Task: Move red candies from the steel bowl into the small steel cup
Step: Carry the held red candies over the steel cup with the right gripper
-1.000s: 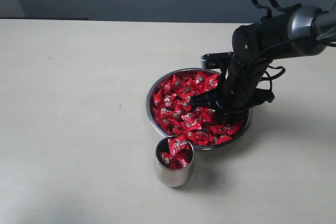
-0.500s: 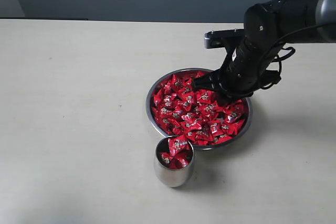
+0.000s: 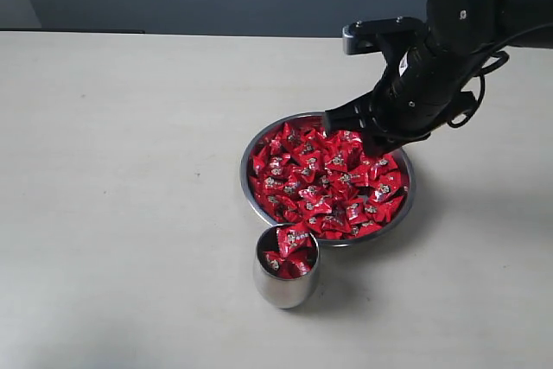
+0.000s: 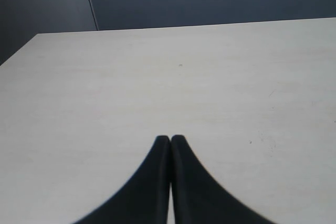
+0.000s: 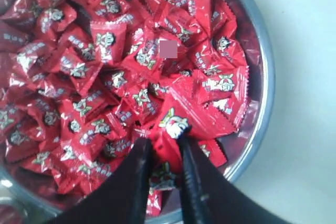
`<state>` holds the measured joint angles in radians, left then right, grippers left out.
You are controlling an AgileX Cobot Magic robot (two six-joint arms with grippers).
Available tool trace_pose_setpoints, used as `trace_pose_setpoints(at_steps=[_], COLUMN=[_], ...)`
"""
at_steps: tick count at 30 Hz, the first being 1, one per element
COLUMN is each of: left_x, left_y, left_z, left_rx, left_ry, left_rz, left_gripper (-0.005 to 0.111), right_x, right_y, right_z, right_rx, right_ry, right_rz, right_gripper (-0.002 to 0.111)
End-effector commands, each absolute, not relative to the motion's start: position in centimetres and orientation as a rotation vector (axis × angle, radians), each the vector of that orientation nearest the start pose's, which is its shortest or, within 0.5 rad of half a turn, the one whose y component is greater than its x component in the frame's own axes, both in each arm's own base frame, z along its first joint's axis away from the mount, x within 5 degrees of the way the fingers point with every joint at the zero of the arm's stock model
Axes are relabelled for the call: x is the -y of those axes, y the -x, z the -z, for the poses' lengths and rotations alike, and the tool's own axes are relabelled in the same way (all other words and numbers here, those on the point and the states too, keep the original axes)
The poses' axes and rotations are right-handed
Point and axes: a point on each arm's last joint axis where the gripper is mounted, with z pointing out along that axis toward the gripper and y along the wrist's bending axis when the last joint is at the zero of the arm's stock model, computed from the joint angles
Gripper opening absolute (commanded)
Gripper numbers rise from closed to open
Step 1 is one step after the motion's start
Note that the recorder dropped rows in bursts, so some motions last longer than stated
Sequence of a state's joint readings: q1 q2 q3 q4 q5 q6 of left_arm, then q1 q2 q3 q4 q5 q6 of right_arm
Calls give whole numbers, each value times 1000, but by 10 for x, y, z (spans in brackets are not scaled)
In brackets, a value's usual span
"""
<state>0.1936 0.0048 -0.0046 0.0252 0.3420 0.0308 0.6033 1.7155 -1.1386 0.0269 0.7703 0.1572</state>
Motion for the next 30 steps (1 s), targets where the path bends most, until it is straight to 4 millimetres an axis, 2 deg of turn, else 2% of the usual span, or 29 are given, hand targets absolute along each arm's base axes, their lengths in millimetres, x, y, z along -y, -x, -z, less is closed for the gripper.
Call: trace_pose_setpoints(at_steps=[1,8,13,21,30], left_x=[-11,-11,-11,-11,-11], left_y=[-53,-53,-53,-53,-53], left_z=[-183,-183,-183,-183,-183], left_rx=[-1817,-1817,-1817,-1817,-1817], left_ry=[126,126,126,126,126], left_rz=[-179,-179,-179,-179,-179], left_gripper=[0,0,0,0,0], right_x=[-204,-243,-260,-266,-263], right_y=[-259,-223,-206,-193,-188], right_z=[-224,-236,-235,-233,-231], right_rx=[-2773,-2641,-2608,-2613,-2661], right_ry=[794,993,1089,1158,1192], right_rz=[-229,-302,-320,-312,-279], right_gripper=[-1,-1,-1,-1,-1])
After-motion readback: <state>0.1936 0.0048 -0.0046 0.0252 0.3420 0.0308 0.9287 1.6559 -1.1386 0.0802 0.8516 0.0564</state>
